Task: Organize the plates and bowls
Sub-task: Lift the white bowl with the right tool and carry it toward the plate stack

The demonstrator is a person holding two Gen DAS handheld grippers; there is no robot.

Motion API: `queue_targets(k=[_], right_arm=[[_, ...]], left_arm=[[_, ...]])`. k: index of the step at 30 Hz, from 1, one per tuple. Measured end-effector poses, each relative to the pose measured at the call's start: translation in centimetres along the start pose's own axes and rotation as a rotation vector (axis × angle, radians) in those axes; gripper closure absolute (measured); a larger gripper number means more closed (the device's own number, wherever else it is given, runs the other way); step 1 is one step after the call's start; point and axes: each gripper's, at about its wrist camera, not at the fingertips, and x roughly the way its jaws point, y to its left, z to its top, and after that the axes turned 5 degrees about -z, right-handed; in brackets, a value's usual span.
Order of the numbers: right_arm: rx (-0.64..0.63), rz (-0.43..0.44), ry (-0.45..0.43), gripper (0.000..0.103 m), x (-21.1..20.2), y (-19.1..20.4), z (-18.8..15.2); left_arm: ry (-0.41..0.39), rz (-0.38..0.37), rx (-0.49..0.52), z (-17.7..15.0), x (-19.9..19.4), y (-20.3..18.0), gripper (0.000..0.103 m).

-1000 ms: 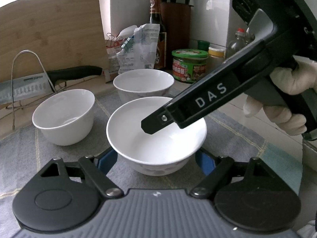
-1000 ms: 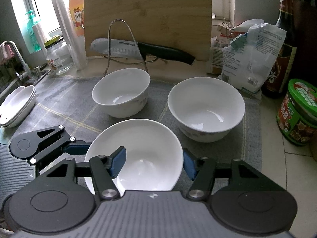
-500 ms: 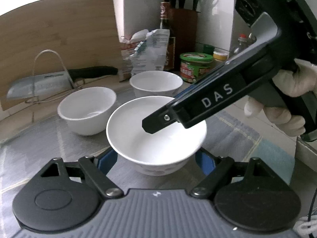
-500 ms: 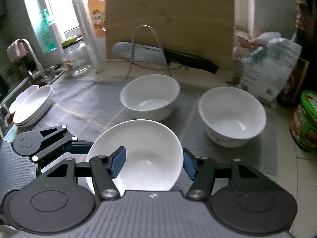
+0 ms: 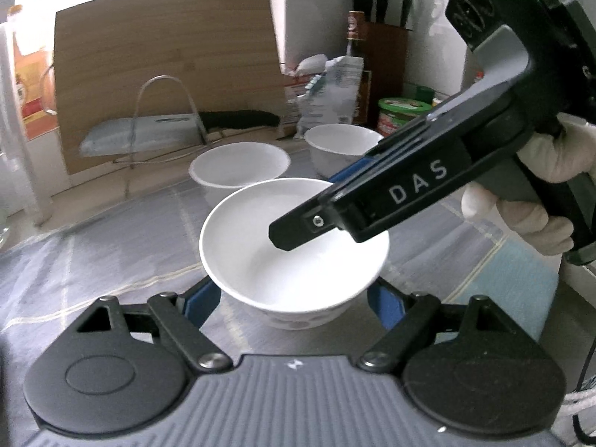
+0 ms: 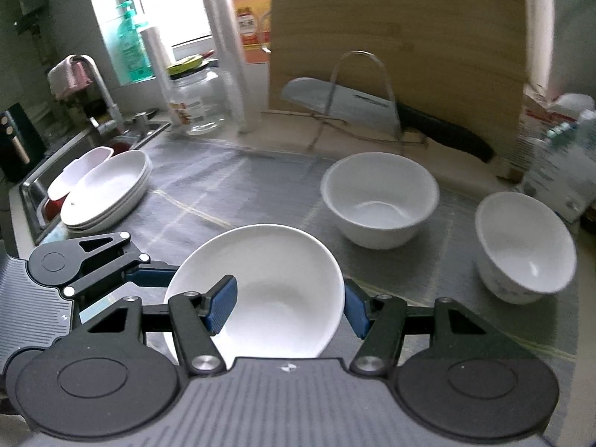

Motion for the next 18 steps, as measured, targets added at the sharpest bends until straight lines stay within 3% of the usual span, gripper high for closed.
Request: queue_targets(k=[18], right_arm=[[-0.039, 0.043, 0.033, 0.037, 3.2, 6.1, 1.8]], left_arm=[[0.017, 0.035, -0.040, -2.5, -3.9, 5.0, 0.018]])
